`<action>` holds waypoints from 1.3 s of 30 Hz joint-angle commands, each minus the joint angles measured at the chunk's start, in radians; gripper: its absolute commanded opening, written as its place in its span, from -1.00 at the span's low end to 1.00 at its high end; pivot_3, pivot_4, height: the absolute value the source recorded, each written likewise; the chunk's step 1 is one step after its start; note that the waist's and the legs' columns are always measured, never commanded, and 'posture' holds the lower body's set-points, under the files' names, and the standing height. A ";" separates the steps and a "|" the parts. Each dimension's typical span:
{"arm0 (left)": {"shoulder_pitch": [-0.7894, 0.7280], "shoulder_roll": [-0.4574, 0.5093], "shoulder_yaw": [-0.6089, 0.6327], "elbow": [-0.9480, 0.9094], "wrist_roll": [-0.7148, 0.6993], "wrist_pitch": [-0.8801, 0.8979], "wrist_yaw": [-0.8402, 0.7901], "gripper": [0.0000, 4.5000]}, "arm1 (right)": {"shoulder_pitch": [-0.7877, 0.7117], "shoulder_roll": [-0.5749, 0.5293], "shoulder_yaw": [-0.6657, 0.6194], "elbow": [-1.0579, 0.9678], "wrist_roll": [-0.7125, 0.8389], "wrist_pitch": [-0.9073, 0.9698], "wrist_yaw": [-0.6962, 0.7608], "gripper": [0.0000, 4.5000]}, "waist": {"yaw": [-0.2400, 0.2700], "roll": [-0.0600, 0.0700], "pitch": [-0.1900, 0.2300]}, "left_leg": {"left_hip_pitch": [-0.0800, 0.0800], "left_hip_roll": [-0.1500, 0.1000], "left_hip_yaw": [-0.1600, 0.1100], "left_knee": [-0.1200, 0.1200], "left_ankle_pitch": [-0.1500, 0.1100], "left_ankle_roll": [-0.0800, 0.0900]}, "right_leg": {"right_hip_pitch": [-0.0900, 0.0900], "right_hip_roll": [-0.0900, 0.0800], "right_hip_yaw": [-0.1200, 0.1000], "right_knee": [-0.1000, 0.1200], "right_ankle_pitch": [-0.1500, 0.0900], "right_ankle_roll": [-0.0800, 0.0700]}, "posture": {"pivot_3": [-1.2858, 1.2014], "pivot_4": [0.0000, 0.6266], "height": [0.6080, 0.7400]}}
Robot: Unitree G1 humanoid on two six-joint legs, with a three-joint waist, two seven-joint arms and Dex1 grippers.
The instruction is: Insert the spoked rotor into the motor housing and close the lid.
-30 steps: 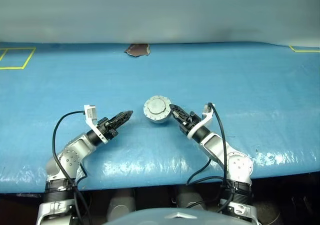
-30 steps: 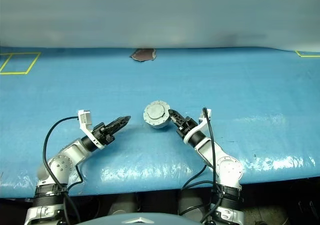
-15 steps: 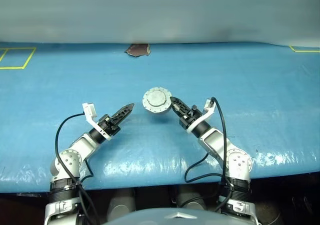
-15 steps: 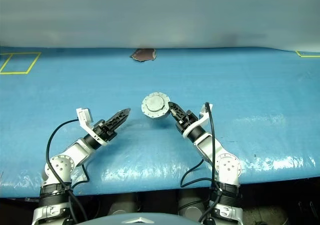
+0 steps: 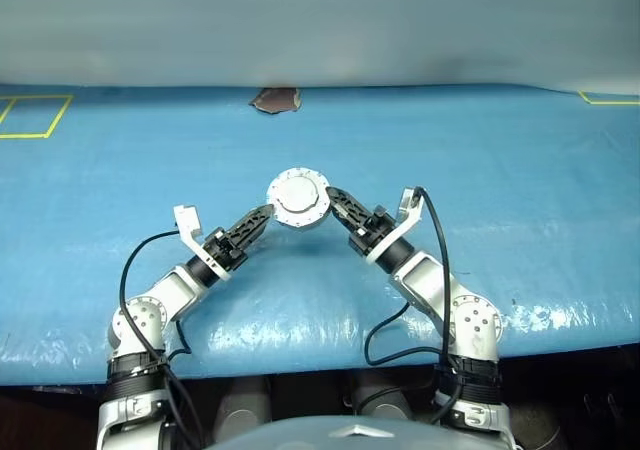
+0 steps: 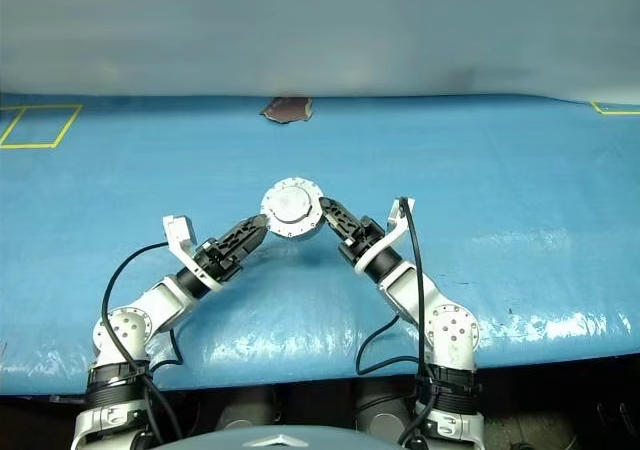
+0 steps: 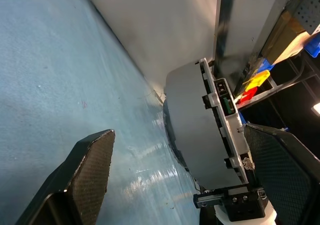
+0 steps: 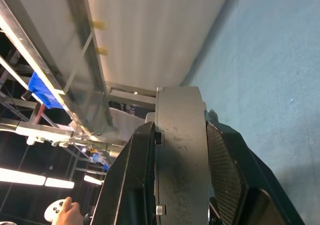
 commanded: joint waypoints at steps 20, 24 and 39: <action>-0.050 -0.086 -0.017 0.016 -0.019 -0.047 -0.028 0.99 | 0.002 0.015 0.077 -0.027 0.000 -0.015 0.041 -0.44 | 0.002 0.000 0.000 | 0.000 0.000 0.000 0.001 0.000 0.000 | 0.001 0.000 0.000 0.000 0.000 0.000 | 0.03 -0.52 1.00; -0.047 -0.094 -0.026 0.026 -0.007 -0.051 -0.042 0.58 | 0.005 0.015 0.078 -0.027 -0.005 -0.016 0.039 -0.44 | 0.001 0.000 0.000 | 0.000 0.000 0.000 0.001 0.000 0.000 | 0.001 0.000 0.000 0.000 0.000 0.000 | 0.03 -0.52 1.00; -0.053 -0.078 -0.029 0.073 0.001 -0.020 -0.042 0.23 | 0.000 0.008 0.078 -0.021 -0.064 -0.024 0.054 -0.44 | 0.001 0.000 0.000 | 0.000 0.000 0.000 0.001 0.000 0.000 | 0.001 0.001 0.000 0.000 0.000 0.001 | 0.03 -0.52 1.00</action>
